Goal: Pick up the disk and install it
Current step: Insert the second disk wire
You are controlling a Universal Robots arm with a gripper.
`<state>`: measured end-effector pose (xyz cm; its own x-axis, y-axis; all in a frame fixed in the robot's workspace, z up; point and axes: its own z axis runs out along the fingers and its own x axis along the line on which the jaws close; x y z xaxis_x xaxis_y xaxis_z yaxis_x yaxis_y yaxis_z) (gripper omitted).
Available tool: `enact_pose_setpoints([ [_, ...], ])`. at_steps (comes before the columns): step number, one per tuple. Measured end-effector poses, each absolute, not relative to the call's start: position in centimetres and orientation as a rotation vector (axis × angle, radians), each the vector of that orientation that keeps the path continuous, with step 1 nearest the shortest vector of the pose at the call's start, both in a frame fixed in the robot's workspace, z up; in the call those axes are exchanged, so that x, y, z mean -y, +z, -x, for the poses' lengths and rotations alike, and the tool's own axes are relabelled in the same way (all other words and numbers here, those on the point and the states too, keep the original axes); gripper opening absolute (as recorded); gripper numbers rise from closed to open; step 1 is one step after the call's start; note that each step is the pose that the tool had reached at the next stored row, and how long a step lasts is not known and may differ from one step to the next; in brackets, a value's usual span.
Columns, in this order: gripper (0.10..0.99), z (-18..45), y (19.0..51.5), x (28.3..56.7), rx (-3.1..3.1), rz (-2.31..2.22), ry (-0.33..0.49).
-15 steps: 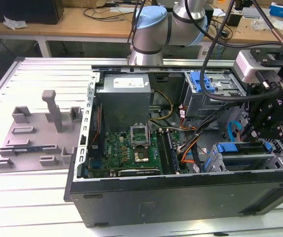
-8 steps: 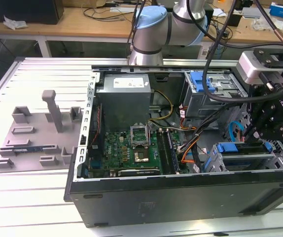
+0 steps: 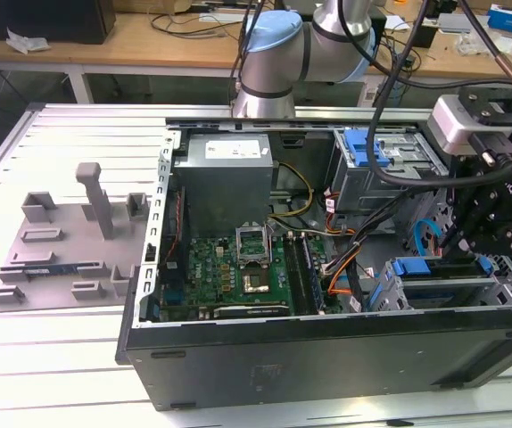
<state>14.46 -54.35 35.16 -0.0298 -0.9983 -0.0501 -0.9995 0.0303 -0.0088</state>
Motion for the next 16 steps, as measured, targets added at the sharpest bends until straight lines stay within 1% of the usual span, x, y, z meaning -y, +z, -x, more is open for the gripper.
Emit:
enact_pose_setpoints([
  [16, 0.161, -14.58, 34.18, 54.34, -2.148, 2.237, 0.048],
])
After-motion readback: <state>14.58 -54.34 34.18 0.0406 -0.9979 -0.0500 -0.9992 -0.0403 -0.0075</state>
